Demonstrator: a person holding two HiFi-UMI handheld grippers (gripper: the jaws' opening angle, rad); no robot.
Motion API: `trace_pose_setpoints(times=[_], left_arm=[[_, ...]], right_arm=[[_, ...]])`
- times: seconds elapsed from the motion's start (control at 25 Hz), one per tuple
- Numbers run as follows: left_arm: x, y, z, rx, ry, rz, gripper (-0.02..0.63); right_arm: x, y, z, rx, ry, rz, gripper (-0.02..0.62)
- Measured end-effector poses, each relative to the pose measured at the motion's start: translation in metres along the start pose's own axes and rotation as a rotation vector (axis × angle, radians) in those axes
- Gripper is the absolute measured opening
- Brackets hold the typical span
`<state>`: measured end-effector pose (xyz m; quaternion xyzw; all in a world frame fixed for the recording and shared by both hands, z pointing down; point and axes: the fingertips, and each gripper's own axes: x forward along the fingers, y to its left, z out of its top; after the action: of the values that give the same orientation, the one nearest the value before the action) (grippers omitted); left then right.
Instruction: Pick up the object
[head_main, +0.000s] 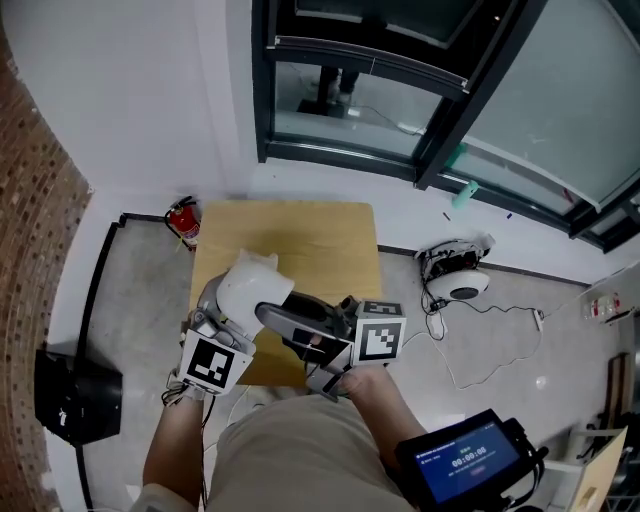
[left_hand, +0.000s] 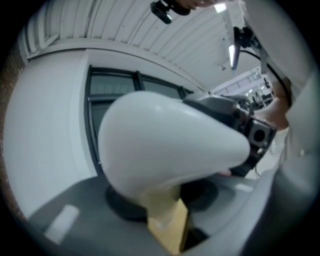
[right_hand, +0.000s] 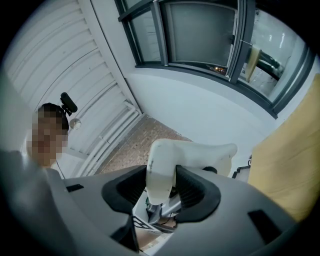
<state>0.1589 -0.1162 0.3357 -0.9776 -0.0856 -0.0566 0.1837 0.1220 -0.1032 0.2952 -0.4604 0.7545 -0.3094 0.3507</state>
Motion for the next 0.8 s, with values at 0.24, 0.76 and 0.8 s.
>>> trace_pose_setpoints(times=[0.24, 0.76, 0.8], left_arm=[[0.0001, -0.0005, -0.0007, -0.017, -0.002, 0.001, 0.147], [-0.0016, -0.0003, 0.0003, -0.015, 0.006, 0.011, 0.146], [-0.0016, -0.0010, -0.0004, -0.017, 0.008, 0.009, 0.146]], right_arm=[[0.0001, -0.0008, -0.0010, -0.001, 0.006, -0.003, 0.176], [0.0004, 0.0018, -0.0011, -0.002, -0.019, 0.009, 0.176], [0.0004, 0.0020, -0.0013, -0.003, -0.018, 0.010, 0.176]])
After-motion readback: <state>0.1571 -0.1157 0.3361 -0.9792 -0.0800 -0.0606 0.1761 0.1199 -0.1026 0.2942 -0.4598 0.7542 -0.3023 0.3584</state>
